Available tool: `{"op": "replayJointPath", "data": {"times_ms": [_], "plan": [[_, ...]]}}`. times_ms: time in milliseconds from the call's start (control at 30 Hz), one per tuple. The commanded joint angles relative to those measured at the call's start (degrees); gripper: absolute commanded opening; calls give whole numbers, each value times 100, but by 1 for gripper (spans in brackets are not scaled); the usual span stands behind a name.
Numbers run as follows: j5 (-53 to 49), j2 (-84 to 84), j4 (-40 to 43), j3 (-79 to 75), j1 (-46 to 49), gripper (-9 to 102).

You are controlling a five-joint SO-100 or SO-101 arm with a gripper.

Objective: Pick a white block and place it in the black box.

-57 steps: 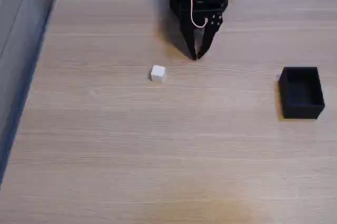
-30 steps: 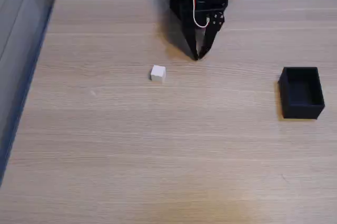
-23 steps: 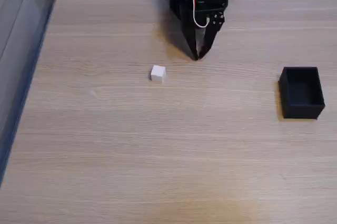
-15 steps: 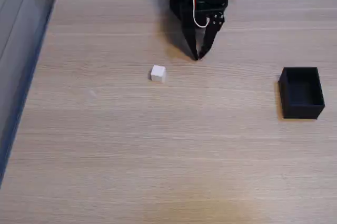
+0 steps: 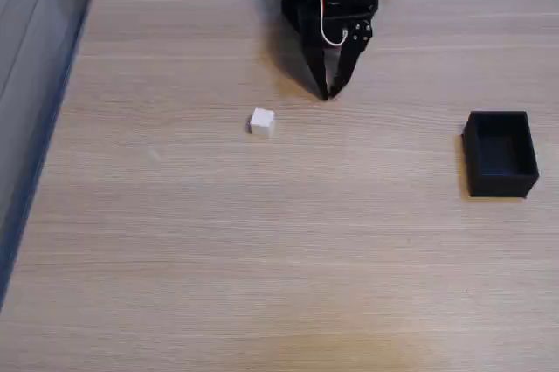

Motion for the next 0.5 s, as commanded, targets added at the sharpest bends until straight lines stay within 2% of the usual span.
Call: {"op": "replayJointPath", "data": {"times_ms": [0, 467], "plan": [[-18, 18, 18, 88, 53, 0], [-211, -44, 70, -105, 167, 0]]}}
